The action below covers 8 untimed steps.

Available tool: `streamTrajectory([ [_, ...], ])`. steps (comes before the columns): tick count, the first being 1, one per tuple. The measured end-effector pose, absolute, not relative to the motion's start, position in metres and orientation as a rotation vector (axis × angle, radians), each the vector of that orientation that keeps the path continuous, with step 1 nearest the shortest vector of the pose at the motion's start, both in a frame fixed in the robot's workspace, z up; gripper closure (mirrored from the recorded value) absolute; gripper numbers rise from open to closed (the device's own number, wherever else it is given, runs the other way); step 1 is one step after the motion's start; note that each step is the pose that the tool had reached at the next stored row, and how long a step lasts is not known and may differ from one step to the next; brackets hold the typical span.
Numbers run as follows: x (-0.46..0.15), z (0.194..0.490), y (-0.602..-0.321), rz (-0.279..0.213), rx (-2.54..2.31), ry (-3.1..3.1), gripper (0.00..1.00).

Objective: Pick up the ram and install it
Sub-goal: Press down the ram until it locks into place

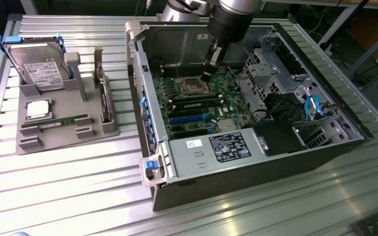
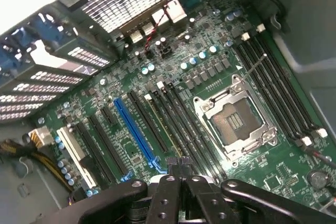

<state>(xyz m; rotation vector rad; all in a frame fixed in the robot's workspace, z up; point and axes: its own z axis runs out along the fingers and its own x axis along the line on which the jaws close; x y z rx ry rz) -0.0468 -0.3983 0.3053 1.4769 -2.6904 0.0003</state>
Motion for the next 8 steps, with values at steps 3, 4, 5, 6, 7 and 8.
streamTrajectory([
  [3, -0.0468, 0.3052, -0.3983, -0.003, 1.377, -2.743, 0.87],
  [4, -0.0468, 0.3052, -0.3983, -0.004, 1.342, -2.76, 0.87],
  [5, -0.0468, 0.3052, -0.3983, -0.005, 1.301, -2.779, 0.87],
  [6, -0.0468, 0.3052, -0.3983, -0.006, 1.267, -2.795, 0.87],
  [7, -0.0468, 0.3051, -0.3983, -0.008, 1.219, -2.816, 0.87],
  [8, -0.0468, 0.3051, -0.3983, -0.009, 1.183, -2.831, 0.87],
])
